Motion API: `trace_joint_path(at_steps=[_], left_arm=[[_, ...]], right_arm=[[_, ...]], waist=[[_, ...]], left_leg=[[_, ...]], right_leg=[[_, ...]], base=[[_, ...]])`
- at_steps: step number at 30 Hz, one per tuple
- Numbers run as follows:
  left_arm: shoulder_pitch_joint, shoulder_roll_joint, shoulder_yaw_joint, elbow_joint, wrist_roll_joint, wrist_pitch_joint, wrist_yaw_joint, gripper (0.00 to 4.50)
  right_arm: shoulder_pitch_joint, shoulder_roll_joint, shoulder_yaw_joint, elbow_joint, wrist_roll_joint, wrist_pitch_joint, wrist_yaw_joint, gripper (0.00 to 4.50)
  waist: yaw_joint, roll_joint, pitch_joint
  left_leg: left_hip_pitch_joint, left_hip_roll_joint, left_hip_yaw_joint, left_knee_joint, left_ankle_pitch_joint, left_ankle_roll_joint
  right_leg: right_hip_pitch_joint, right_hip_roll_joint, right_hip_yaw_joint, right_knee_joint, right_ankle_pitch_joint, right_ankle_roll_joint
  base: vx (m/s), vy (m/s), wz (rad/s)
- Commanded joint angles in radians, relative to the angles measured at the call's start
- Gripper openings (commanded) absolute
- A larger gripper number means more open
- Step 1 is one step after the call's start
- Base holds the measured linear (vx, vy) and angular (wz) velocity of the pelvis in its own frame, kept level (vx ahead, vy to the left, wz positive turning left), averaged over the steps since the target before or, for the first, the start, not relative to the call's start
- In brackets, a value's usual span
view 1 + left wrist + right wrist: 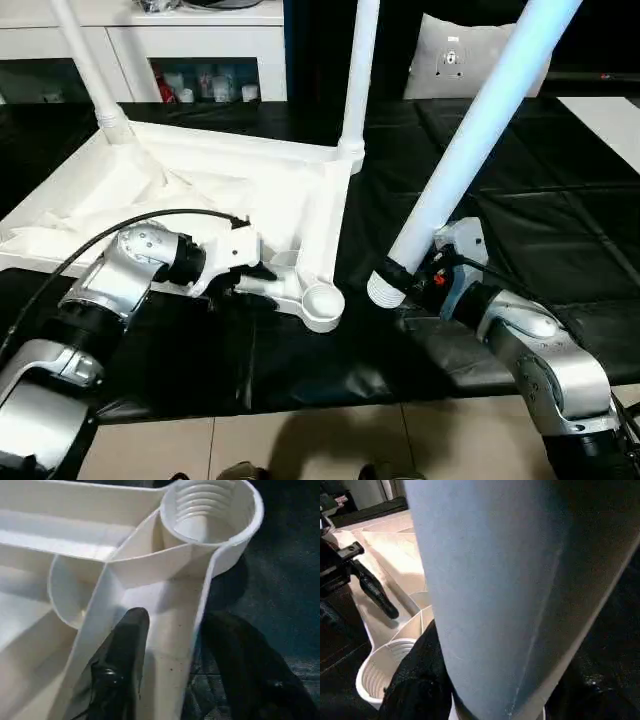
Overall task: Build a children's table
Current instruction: Rotate table base
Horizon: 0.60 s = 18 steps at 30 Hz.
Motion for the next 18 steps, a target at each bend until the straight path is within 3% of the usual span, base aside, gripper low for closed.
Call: trace_joint_path(at_steps=[1, 6, 18], left_arm=[[-0.020, 0.005, 0.000, 0.015, 0.009, -0.009, -0.025, 1.88], [-0.045, -0.006, 0.007, 0.092, 0.019, -0.044, -0.048, 1.49], [-0.060, -0.026, 0.023, 0.150, 0.012, -0.067, -0.067, 0.49]], right_arm=[[-0.002, -0.006, 0.003, -0.026, 0.008, 0.002, 0.003, 1.90], [-0.005, -0.005, 0.007, -0.020, 0.007, -0.001, 0.009, 1.90], [-0.014, -0.006, 0.016, -0.010, 0.000, -0.011, 0.016, 1.90]], waist=[[0.003, 0.005, -0.063], [0.003, 0.005, -0.063], [0.007, 0.005, -0.073]], left_leg=[[0.026, 0.077, -0.022, -0.093, -0.216, -0.001], [0.025, 0.076, -0.022, -0.093, -0.223, -0.006], [0.027, 0.078, -0.019, -0.087, -0.174, 0.008]], right_leg=[[0.044, -0.076, 0.047, -0.062, -0.133, -0.288], [0.044, -0.077, 0.047, -0.064, -0.161, -0.281], [0.049, -0.079, 0.046, -0.055, -0.085, -0.306]], base=[[0.000, 0.000, 0.00], [0.000, 0.000, 0.00], [0.000, 0.000, 0.00]])
